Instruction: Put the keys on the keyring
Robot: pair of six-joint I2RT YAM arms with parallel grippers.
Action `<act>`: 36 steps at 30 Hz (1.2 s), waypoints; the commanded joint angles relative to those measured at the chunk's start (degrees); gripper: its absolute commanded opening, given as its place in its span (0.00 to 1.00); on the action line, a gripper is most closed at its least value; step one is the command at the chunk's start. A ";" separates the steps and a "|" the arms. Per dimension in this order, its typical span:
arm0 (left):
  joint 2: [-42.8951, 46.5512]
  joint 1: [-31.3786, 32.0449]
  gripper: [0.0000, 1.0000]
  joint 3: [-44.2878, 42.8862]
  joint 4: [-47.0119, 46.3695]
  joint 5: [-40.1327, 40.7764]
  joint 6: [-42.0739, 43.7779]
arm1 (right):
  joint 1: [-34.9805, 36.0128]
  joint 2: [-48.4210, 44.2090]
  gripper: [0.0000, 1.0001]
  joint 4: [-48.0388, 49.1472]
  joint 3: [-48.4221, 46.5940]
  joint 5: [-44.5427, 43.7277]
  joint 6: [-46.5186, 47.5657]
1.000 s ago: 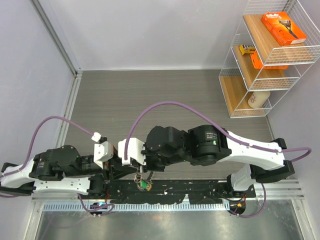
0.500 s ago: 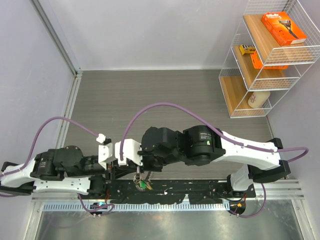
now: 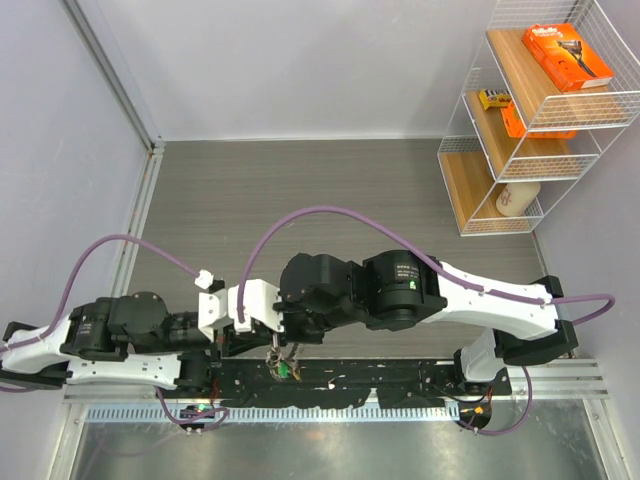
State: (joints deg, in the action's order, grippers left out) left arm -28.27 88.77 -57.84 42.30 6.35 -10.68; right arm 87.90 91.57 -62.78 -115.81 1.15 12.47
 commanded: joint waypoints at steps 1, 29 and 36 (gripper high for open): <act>0.84 0.00 0.00 0.36 -5.12 1.65 2.15 | 0.43 -0.95 0.05 5.92 -0.56 3.86 0.62; 9.63 0.00 0.00 9.94 -23.65 -1.69 5.67 | 0.35 -22.75 0.35 22.87 23.77 5.17 -0.87; 15.26 0.00 0.00 16.09 -33.86 -2.30 6.28 | 0.34 -24.60 0.35 28.67 28.62 6.59 -1.66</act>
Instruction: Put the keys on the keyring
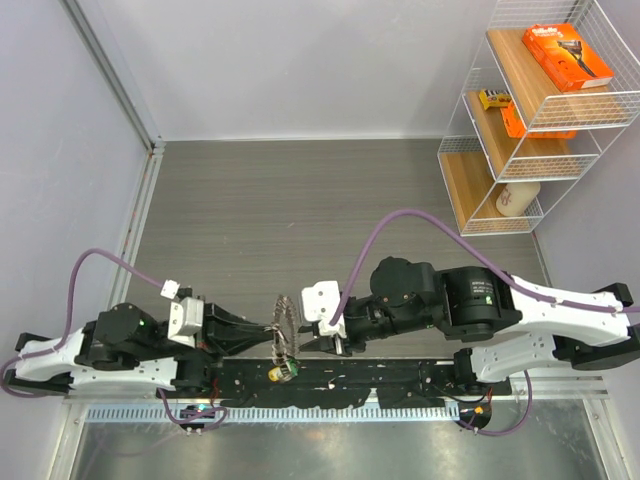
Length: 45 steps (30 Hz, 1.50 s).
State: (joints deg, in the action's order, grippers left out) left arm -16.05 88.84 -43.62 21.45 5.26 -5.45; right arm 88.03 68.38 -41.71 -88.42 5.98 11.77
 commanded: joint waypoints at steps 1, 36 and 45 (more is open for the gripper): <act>3.66 -0.07 0.00 2.56 -14.32 -1.39 1.15 | 0.21 -1.49 0.35 8.22 1.50 1.67 -0.96; 5.68 -0.07 0.00 4.94 -18.38 -4.20 1.41 | 0.30 2.72 0.39 18.77 -0.08 5.54 -0.78; 6.21 -0.07 0.00 5.03 -18.20 -4.64 1.06 | 0.39 2.46 0.39 19.30 -0.17 4.04 -0.17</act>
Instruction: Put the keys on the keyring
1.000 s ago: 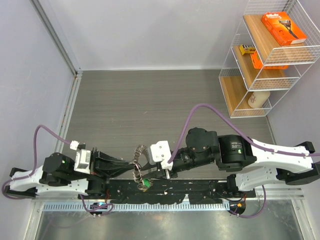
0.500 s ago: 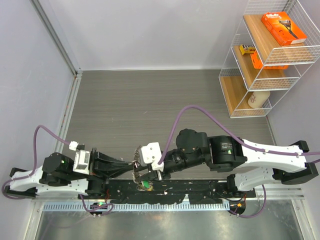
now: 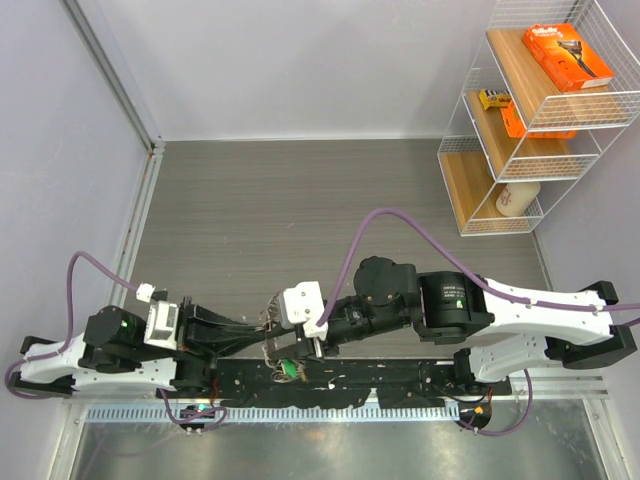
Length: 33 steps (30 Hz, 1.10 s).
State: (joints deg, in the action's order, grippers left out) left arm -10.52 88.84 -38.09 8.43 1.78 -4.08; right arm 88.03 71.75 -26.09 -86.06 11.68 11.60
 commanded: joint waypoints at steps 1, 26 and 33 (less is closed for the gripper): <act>0.77 -0.07 0.00 -0.50 -5.09 -1.25 -0.41 | 0.30 -1.17 0.39 3.76 -2.45 -1.84 0.09; -0.99 -0.07 0.00 -1.11 -5.17 -5.21 -0.67 | 0.30 0.59 0.43 3.06 -4.82 -5.27 3.70; -0.73 -0.07 0.00 -1.03 -6.05 -6.09 -0.76 | 0.30 1.73 0.42 1.65 -4.99 -4.74 3.79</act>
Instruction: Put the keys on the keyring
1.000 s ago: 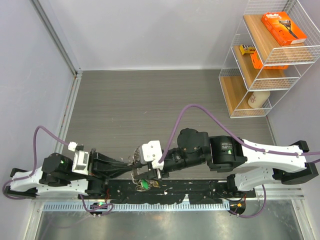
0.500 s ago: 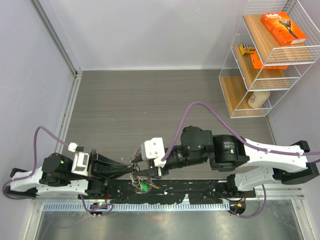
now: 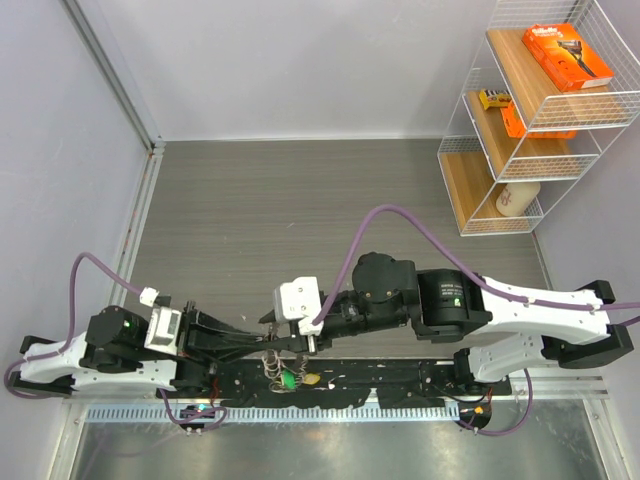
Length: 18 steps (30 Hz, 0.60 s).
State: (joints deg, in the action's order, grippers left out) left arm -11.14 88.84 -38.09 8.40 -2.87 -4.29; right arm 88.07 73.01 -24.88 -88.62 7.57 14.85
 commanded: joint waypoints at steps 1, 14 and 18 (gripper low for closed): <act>-0.03 -0.07 0.00 -1.11 -6.29 -1.52 -0.71 | 0.26 0.46 0.42 0.36 -2.17 -0.63 0.53; 1.03 -0.07 0.00 -0.41 -7.08 -0.64 -0.54 | 0.34 -0.15 0.23 -0.78 -1.03 1.04 -0.09; 1.82 -0.07 0.00 0.12 -7.79 -0.38 -0.54 | 0.26 -0.50 0.18 -1.13 -0.15 1.91 -0.17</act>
State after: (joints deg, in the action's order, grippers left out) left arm -10.68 88.79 -38.02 8.25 -3.14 -4.32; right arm 88.12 73.89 -26.17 -88.60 8.47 14.81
